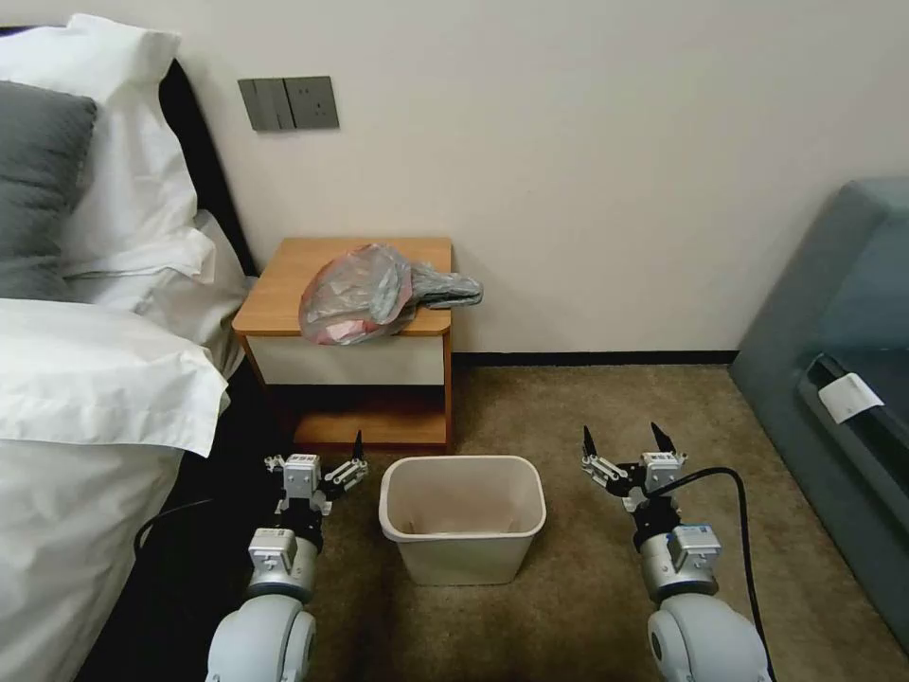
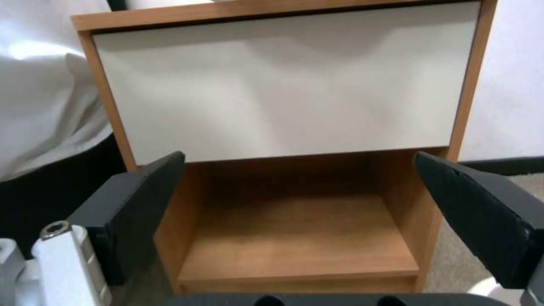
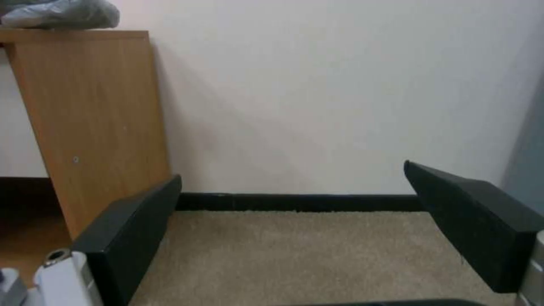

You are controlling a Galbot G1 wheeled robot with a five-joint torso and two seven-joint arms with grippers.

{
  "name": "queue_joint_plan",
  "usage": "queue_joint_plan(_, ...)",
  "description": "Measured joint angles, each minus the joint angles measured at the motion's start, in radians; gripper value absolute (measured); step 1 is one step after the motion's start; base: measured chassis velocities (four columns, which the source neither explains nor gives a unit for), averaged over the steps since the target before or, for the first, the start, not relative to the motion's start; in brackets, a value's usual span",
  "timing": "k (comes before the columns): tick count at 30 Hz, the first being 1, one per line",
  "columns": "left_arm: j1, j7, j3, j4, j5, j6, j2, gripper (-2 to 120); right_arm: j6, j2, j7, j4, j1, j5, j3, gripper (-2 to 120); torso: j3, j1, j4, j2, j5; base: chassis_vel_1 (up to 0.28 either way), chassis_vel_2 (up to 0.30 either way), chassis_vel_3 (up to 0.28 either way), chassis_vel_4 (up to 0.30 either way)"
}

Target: Pick up the garbage bag from the table and place it over the trash can.

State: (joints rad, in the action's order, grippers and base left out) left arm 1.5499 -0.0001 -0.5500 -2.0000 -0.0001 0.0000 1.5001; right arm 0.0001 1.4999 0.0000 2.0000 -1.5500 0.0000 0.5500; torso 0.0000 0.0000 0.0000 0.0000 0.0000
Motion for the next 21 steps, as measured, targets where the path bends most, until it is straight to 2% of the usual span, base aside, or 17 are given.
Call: queue_joint_plan(21, 0.000, 0.000, 0.000, 0.000, 0.000, 0.000, 0.000, 100, 0.000, 0.000, 0.000, 0.000, 0.000, 0.000, 0.000, 100, 0.000, 0.000, 0.0000, 0.000, 0.0000, 0.000, 0.000, 0.000, 0.000)
